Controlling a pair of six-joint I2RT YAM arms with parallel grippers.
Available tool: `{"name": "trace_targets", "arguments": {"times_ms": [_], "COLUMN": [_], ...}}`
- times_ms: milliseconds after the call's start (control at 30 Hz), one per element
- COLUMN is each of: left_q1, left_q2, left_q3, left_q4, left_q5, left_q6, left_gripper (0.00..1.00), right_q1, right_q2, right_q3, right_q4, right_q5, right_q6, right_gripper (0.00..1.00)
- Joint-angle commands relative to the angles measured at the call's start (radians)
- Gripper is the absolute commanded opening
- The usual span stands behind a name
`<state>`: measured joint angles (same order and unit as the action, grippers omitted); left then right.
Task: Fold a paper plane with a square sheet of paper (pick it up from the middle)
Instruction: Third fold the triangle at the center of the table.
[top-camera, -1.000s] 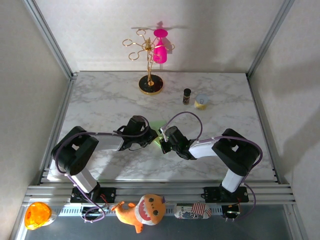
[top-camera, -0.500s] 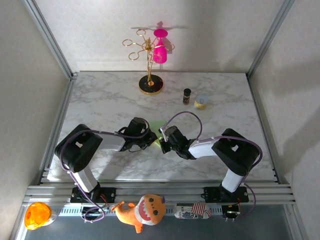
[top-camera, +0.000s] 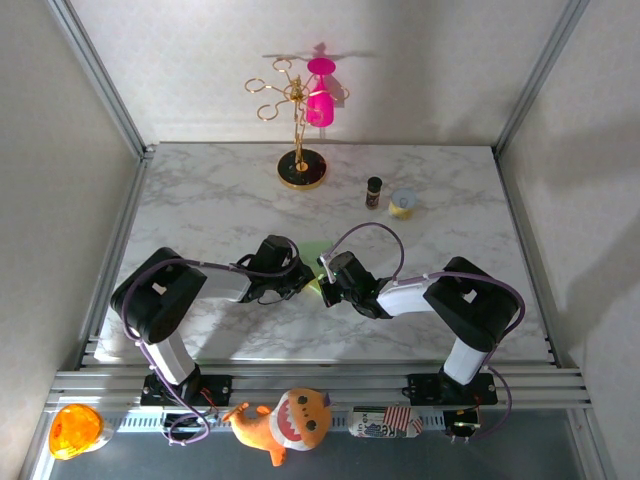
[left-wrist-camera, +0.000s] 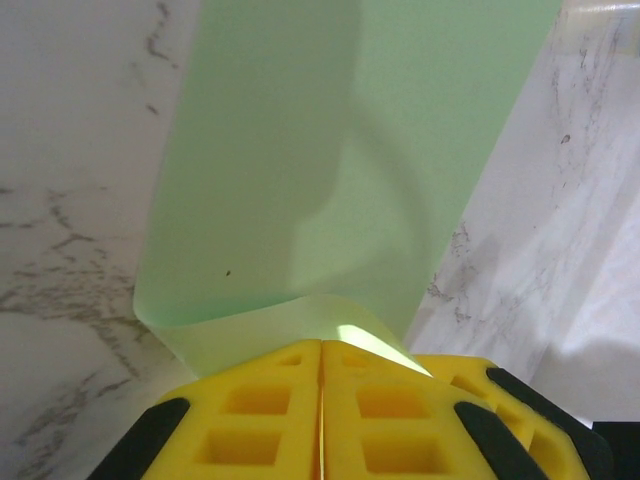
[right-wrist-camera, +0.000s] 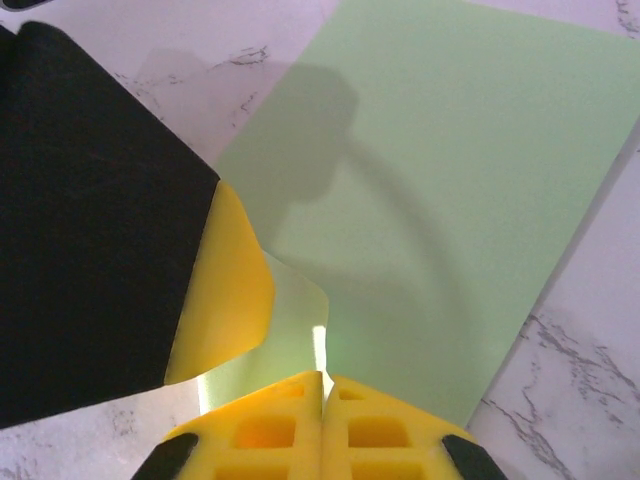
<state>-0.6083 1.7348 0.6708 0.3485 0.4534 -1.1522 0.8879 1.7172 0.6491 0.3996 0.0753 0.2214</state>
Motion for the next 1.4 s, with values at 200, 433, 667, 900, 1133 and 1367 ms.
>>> {"name": "trace_targets", "arguments": {"times_ms": [200, 433, 667, 900, 1133, 1367], "left_q1": [-0.01, -0.009, -0.01, -0.009, -0.009, -0.01], "left_q2": [0.028, 0.031, 0.029, 0.035, 0.034, 0.03], "left_q3": [-0.007, -0.003, 0.0, 0.004, 0.007, 0.01], "left_q4": [-0.008, -0.017, -0.084, -0.092, -0.092, -0.095], "left_q5": [-0.01, -0.016, -0.042, -0.042, -0.042, -0.042], "left_q6": [0.017, 0.023, 0.04, 0.046, 0.045, 0.044], "left_gripper": [0.09, 0.09, 0.08, 0.08, 0.08, 0.08], "right_q1": [-0.004, -0.006, -0.006, -0.021, -0.03, -0.038], "right_q2": [0.027, 0.019, -0.068, -0.18, -0.237, -0.206], "right_q3": [0.008, 0.011, 0.036, 0.037, 0.038, 0.061], "right_q4": [-0.046, -0.05, -0.093, -0.167, -0.271, -0.293], "right_q5": [-0.013, -0.011, -0.022, -0.004, -0.144, -0.334], "right_q6": [0.001, 0.004, 0.033, 0.093, 0.136, 0.202], "right_gripper": [0.06, 0.08, 0.22, 0.34, 0.3, 0.14]}}
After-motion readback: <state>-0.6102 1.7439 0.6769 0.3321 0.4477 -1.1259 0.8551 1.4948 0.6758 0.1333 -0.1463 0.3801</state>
